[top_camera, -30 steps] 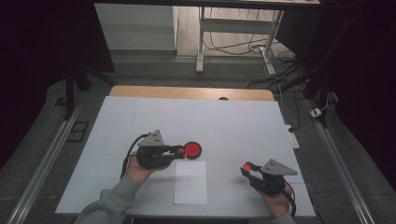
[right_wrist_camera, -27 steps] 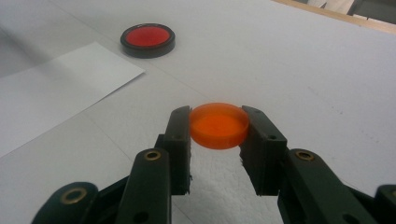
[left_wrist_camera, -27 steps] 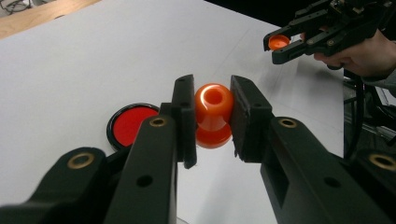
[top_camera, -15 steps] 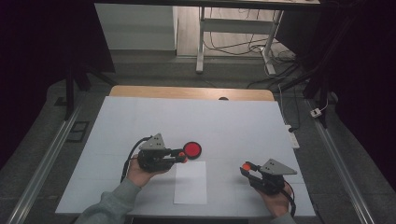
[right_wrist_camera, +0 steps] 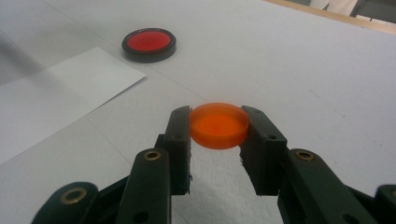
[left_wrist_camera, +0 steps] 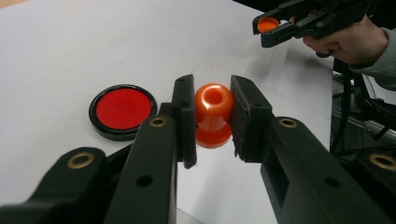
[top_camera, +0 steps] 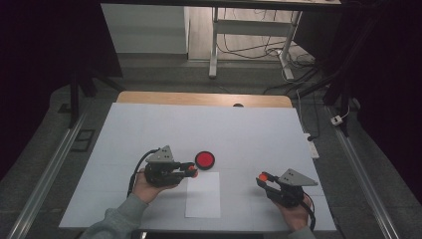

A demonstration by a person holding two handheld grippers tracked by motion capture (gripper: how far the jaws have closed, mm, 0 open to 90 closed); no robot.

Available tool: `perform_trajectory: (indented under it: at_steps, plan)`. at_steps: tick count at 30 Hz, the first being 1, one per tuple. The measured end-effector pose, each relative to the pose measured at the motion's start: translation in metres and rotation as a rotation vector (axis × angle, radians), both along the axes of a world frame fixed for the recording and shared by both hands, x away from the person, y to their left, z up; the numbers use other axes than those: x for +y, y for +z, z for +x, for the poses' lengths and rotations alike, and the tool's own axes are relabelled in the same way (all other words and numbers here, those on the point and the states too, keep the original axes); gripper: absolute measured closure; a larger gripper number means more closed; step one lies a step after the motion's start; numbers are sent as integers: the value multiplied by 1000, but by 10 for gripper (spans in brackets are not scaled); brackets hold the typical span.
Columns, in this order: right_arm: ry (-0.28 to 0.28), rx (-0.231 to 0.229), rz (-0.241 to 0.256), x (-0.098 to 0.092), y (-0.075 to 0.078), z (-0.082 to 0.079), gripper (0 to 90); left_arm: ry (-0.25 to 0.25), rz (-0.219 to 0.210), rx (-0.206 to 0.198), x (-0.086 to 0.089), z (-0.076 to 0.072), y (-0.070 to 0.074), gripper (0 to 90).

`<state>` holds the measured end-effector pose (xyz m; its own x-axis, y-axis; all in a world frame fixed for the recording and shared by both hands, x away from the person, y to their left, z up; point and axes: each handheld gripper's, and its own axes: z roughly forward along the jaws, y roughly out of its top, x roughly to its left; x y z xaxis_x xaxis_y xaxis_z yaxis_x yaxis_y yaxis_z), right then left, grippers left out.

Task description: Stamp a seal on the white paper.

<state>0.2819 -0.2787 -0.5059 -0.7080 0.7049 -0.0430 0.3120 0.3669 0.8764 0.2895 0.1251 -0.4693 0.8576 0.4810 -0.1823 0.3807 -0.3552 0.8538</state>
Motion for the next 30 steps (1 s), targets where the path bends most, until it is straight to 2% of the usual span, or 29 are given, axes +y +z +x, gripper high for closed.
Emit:
perform_trajectory:
  at_steps: [10,22,25,30]
  plan:
    - [9,-10,-2,3,1,0,644,-17,11,9,1,-6,-4,722]
    - [11,-21,-6,3,3,-2,644,-53,48,18,-14,-9,-13,721]
    - [11,-18,-7,4,2,-2,644,-60,46,29,-17,-9,-16,721]
    - [11,-17,-14,4,1,-1,644,-74,67,40,-24,-9,-23,721]
